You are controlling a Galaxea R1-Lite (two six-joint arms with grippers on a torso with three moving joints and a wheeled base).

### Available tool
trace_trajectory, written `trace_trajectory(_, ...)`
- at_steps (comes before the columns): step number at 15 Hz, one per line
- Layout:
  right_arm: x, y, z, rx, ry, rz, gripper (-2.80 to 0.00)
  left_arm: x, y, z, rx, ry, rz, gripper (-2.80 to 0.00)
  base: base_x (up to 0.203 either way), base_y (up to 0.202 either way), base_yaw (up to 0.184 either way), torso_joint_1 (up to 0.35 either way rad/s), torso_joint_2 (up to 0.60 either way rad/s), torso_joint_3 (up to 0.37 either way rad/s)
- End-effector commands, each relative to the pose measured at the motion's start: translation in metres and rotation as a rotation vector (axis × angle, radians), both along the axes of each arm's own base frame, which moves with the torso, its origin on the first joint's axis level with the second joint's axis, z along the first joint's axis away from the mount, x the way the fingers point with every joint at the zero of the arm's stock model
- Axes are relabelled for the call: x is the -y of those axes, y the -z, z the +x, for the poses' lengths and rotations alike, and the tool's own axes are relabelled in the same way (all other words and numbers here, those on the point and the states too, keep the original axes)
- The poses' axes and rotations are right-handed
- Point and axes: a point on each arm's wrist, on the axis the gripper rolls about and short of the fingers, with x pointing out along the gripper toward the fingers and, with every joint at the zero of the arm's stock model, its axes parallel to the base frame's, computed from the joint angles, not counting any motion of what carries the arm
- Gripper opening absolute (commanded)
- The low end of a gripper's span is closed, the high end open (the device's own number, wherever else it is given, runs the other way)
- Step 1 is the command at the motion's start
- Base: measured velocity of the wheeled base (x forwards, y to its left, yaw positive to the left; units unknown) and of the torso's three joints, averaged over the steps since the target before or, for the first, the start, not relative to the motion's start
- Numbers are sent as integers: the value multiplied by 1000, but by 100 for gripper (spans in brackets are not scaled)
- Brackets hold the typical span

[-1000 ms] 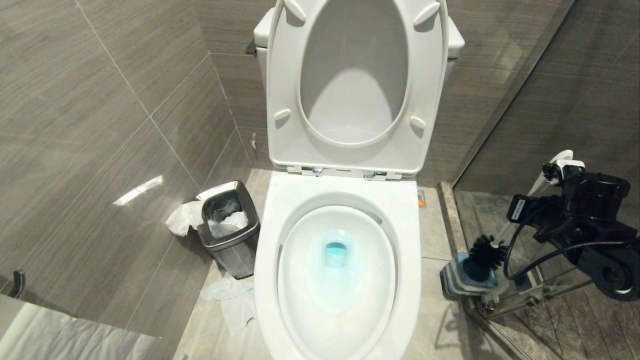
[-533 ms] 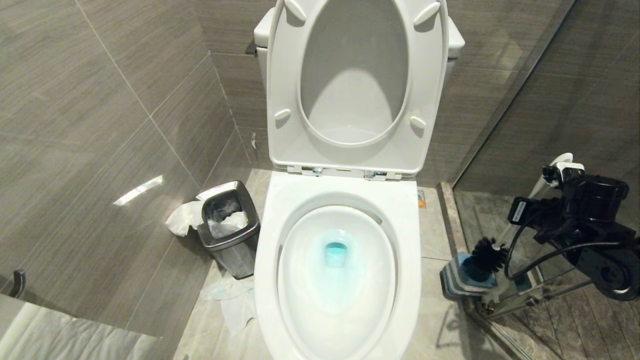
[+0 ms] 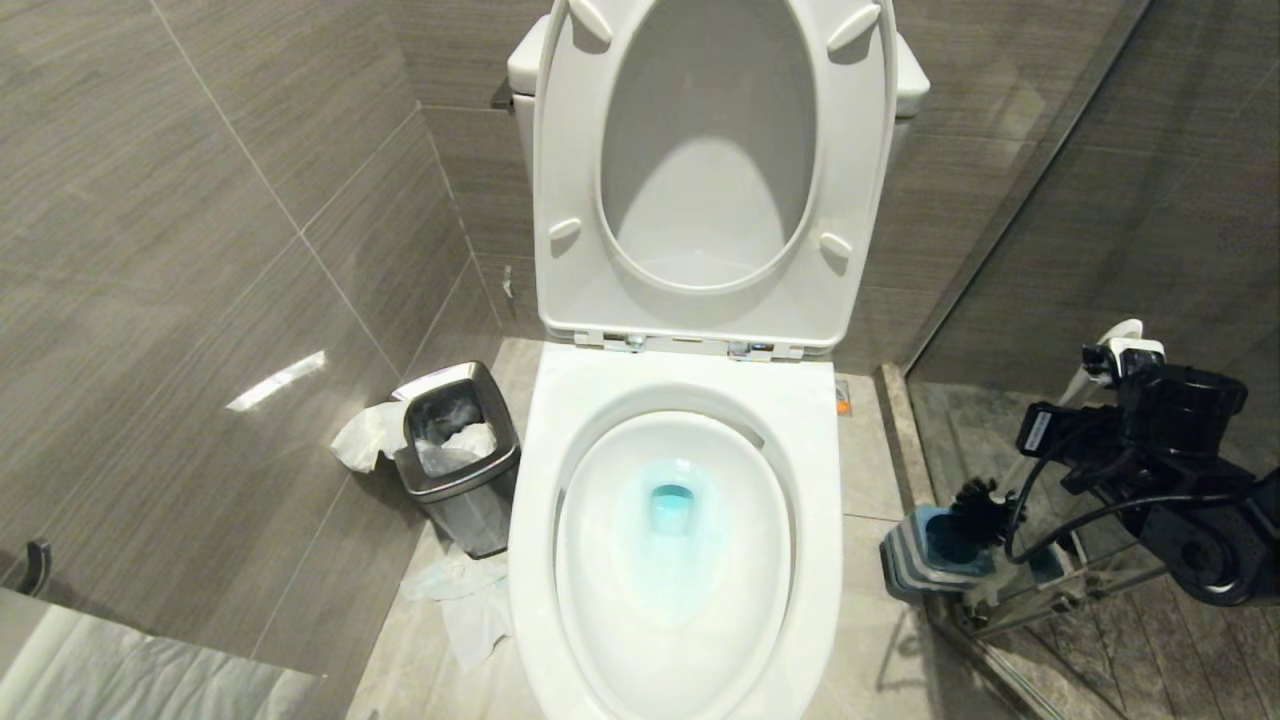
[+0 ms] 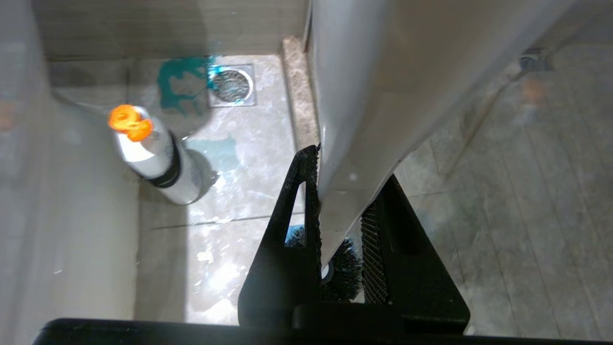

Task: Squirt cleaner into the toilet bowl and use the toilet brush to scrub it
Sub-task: Put the toilet brush back

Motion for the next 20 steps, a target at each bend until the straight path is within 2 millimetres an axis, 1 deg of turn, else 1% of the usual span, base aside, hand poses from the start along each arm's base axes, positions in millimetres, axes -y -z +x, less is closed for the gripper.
trace_trajectory(1,5,10,2,-22,11,-1,-280,0,0,0,-2,-2,-2,-280,0,0,0,0,0,0)
trace_trajectory(7,6,20,11,-36,6,0,-280,0,0,0,-2,-2,0,-280,0,0,0,4,1,-151)
trace_trajectory(10,6,17,17,-22,2,-11,-280,0,0,0,-2,-2,0,-280,0,0,0,2,1,-147)
trace_trajectory(17,8,9,23,13,5,-19,-280,0,0,0,-3,-2,0,-280,0,0,0,0,0,-14)
trace_trajectory(20,9,12,27,9,5,-19,-280,0,1,0,-5,-2,0,-280,0,0,0,0,0,0)
